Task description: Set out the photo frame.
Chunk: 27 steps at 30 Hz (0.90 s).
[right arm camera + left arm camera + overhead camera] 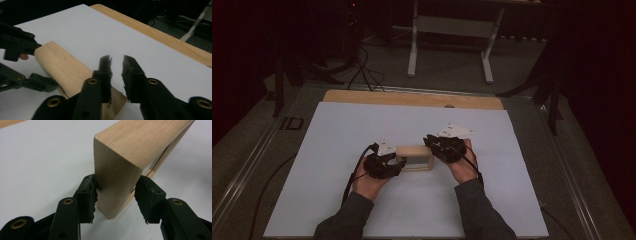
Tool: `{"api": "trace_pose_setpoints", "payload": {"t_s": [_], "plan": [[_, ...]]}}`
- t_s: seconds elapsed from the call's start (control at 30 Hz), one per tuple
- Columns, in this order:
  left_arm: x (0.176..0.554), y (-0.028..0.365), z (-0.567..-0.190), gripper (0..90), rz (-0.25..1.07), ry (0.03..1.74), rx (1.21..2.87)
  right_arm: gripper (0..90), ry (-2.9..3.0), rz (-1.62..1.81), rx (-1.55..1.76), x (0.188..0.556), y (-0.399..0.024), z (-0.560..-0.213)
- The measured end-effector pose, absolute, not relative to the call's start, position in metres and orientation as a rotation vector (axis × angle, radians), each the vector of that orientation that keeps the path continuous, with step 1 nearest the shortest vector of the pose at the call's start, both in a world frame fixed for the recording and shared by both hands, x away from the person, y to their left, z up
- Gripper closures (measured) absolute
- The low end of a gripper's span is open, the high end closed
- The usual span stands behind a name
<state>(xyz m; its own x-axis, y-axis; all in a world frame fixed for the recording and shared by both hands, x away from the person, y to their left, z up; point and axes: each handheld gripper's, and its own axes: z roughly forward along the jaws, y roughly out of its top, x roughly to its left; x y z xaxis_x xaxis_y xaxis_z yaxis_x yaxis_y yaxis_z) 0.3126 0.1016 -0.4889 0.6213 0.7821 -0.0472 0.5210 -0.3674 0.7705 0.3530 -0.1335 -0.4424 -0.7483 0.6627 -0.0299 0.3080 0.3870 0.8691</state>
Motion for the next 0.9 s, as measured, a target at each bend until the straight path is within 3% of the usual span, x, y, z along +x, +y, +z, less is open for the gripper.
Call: {"api": "trace_pose_setpoints", "payload": {"t_s": [0.2, 0.3, 0.57, 0.9], "plan": [[0.313, 0.101, -0.49, 51.9, 0.423, 1.02, 2.059, 47.5, 2.317, 1.352, 0.774, 0.346, -0.14, -0.441], [0.313, 0.101, -0.49, 52.0, 0.425, 1.018, 2.063, 39.0, 2.336, 1.357, 0.775, 0.345, -0.143, -0.442], [0.313, 0.101, -0.491, 52.8, 0.424, 1.02, 2.067, 33.1, 2.375, 1.361, 0.799, 0.346, -0.148, -0.456], [0.315, 0.103, -0.492, 53.3, 0.409, 1.012, 2.077, 38.0, 2.484, 1.314, 0.821, 0.348, -0.148, -0.481]]}}
